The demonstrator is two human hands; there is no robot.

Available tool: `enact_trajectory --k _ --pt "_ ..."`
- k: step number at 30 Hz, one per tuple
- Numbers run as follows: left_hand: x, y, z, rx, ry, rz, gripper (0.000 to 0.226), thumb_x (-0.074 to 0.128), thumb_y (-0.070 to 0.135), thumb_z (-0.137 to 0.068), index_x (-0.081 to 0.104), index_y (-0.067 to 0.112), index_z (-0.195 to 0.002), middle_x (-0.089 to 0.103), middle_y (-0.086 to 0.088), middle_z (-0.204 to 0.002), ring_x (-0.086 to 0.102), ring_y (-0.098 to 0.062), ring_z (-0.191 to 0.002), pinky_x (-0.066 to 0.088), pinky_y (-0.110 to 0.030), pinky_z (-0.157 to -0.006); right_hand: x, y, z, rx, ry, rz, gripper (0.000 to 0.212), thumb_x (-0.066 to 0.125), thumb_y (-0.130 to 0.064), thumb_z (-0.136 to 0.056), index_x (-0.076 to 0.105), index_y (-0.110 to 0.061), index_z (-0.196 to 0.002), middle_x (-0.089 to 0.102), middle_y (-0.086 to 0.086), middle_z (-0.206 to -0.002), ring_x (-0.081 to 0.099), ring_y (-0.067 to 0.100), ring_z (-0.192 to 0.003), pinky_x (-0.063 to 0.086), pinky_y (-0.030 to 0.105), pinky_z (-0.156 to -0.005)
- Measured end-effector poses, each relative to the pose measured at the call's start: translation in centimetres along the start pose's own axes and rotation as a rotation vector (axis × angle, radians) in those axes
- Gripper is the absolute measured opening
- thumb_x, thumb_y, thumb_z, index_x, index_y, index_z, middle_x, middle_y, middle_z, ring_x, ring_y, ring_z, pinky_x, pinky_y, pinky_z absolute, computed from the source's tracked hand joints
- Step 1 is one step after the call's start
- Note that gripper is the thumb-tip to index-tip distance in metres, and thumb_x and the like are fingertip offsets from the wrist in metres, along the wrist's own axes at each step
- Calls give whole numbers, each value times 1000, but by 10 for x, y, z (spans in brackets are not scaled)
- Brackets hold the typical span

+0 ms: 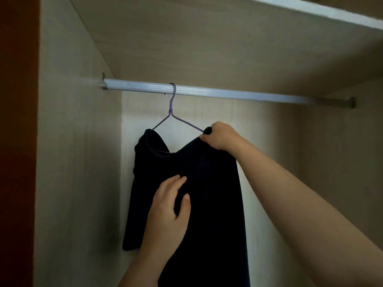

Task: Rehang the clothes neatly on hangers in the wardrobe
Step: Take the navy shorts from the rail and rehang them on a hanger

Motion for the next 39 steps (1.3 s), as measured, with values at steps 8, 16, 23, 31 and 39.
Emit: enact_trajectory --k 8,16,23,31,39 --pt "-34 -17 -3 -32 96 -142 46 41 42 -87 48 24 -129 45 12 -133 40 -5 -126 28 -15 -98 -23 -4 -7 9 268 -69 33 40 -33 -95 58 -8 -106 63 12 -109 46 25 -81 34 30 -68" --pt "-37 -21 9 -37 137 -97 35 48 20 -92 50 22 -126 43 17 -127 42 -4 -121 29 -9 -93 -57 28 32 10 415 -204 27 44 -35 -93 59 -12 -95 59 8 -87 53 28 -84 33 28 -69" --pt "-10 -17 24 -6 104 11 46 42 32 -83 51 17 -126 46 11 -124 47 -12 -117 33 -16 -94 -43 116 115 187 368 -496 32 57 -29 -88 60 1 -78 55 8 -71 50 20 -67 38 29 -59" --pt "24 -11 40 70 17 2 48 36 32 -85 55 5 -120 56 -13 -124 51 -29 -113 35 -28 -97 -46 165 233 344 206 -348 31 61 -28 -84 60 1 -73 53 6 -64 51 18 -63 39 23 -56" --pt "102 -12 95 40 -418 66 64 22 49 -85 62 5 -107 66 -12 -105 61 -33 -98 47 -43 -84 -74 168 366 564 163 -238 25 64 -25 -84 63 -9 -65 58 -3 -53 54 4 -52 42 15 -53"
Point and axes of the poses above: each hand's wrist, its own z-axis away from the middle knuckle, its own x-axis out of the palm, y = z × x, the point moved 10 cm from there along -z, towards the middle knuckle
